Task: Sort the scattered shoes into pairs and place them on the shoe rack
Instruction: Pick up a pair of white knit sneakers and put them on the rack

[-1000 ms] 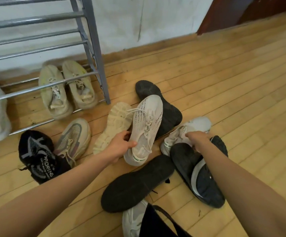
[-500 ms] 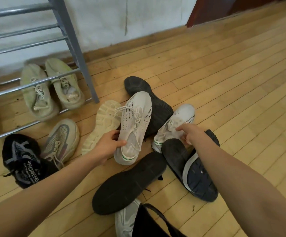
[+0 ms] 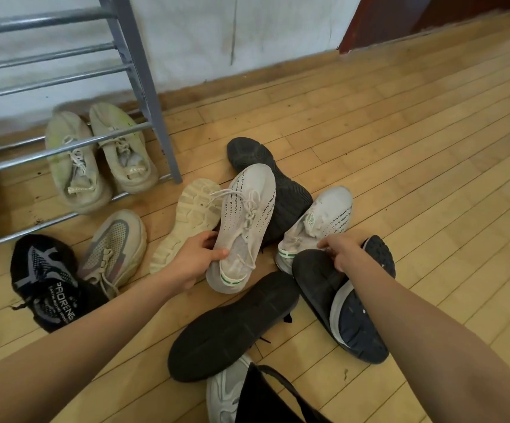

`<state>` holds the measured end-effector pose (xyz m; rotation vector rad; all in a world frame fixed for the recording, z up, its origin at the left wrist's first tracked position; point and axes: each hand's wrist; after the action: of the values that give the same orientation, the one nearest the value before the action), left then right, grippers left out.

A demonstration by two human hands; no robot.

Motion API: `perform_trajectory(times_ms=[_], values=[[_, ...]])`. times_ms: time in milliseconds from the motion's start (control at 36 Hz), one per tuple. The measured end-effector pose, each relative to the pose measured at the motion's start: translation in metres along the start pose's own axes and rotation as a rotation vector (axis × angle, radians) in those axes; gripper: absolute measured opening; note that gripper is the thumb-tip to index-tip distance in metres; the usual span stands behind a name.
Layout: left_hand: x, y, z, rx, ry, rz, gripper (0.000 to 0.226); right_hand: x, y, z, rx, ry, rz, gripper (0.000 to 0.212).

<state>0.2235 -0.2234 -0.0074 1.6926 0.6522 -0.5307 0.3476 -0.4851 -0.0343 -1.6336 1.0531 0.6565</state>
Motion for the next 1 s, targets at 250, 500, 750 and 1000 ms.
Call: perform_trajectory(times_ms=[250,500,750,1000], values=[[-0.007,0.0,-0.002,-0.033,0.03,0.042,0.054,-0.002,0.005,-0.008,0.264,0.0,-0.145,0.041],[-0.009,0.002,-0.008,-0.1,0.086,0.017,0.054,-0.038,-0.027,0.009,-0.073,0.024,-0.727,0.042],[-0.025,-0.009,-0.018,-0.236,0.171,-0.038,0.046,-0.081,-0.056,0.038,-0.385,-0.006,-1.099,0.032],[-0.052,-0.036,-0.034,-0.365,0.243,-0.172,0.05,-0.119,-0.025,0.108,-0.621,-0.285,-0.844,0.047]])
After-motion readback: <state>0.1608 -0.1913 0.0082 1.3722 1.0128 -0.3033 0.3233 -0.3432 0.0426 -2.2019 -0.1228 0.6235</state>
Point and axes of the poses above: each hand's wrist, its own x-axis towards the middle knuckle, its own z-axis out of the palm, y = z × x, and after that the axes turned 12 degrees about x, right-handed
